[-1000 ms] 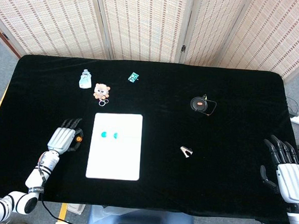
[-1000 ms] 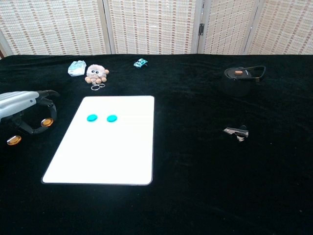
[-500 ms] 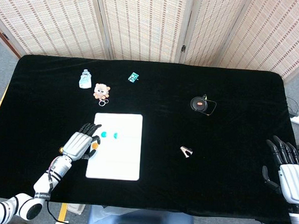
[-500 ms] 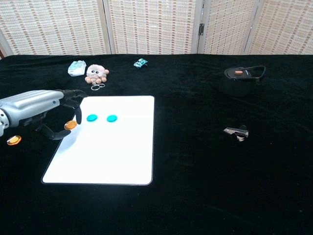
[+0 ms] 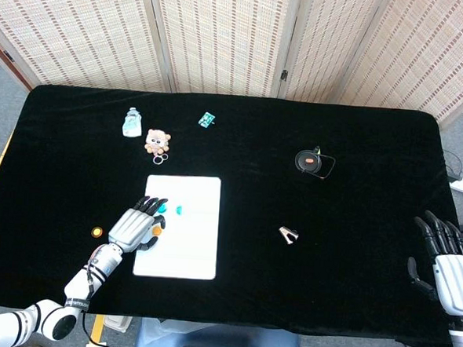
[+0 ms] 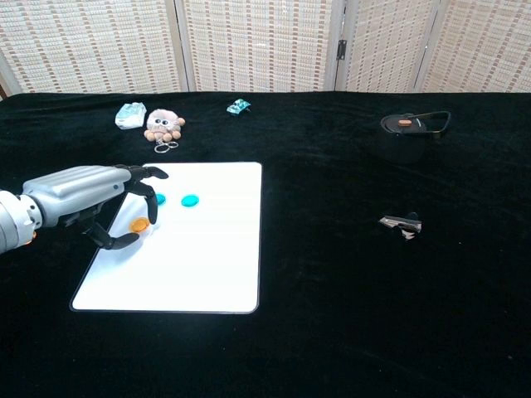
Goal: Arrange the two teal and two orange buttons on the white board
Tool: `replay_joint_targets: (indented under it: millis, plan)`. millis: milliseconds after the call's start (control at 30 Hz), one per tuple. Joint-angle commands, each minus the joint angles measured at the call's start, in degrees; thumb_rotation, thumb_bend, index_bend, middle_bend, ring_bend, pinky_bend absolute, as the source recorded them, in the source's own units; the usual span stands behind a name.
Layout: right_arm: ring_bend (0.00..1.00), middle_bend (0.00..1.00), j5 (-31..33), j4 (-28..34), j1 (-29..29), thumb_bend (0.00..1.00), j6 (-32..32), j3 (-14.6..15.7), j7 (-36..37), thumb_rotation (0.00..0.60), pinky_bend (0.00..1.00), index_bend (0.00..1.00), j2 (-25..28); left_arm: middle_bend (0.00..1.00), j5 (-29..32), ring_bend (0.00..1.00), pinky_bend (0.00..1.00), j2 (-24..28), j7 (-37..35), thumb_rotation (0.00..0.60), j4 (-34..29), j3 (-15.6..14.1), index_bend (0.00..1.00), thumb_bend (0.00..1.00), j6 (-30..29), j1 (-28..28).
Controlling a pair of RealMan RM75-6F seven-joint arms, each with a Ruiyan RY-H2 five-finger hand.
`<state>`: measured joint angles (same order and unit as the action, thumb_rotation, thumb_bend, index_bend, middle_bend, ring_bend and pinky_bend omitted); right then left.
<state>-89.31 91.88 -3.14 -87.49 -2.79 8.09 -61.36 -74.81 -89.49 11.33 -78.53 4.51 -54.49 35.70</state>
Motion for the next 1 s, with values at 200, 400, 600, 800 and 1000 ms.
replay_joint_targets:
  millis: [200, 400, 600, 800, 1000]
  plan:
    - [0.03, 0.0, 0.0, 0.2, 0.0, 0.59, -0.1, -0.1, -0.2, 0.547, 0.0, 0.0, 0.1, 0.08, 0.5, 0.0, 0.0, -0.7, 0.3, 0.6, 0.4, 0.2, 0.36, 0.46, 0.0, 0.2]
    - [0.02, 0.0, 0.1, 0.4, 0.0, 0.59, -0.1, -0.2, -0.1, 0.545, 0.0, 0.0, 0.3, 0.08, -0.6, 0.0, 0.0, 0.9, -0.3, 0.6, -1.3, 0.0, 0.26, 0.45, -2.2, -0.7]
    - [0.02, 0.0, -0.3, 0.7, -0.2, 0.59, -0.1, -0.3, -0.2, 0.545, 0.0, 0.0, 0.3, 0.08, -0.2, 0.0, 0.0, 5.3, -2.2, 0.6, -3.0, -0.4, 0.33, 0.45, -5.8, -3.8]
    - [0.03, 0.0, -0.7, 0.7, -0.7, 0.59, 0.4, -0.3, -0.4, 0.546, 0.0, 0.0, 0.0, 0.08, 0.4, 0.0, 0.0, 8.4, -3.9, 0.6, -3.0, -2.1, 0.36, 0.45, -8.1, -7.4]
    - [0.03, 0.0, -1.0, 0.8, -1.5, 0.59, 1.1, -0.4, -0.7, 0.548, 0.0, 0.0, -0.2, 0.08, 0.3, 0.0, 0.0, 8.7, -5.1, 0.6, -1.2, -3.8, 0.36, 0.45, -8.8, -10.0]
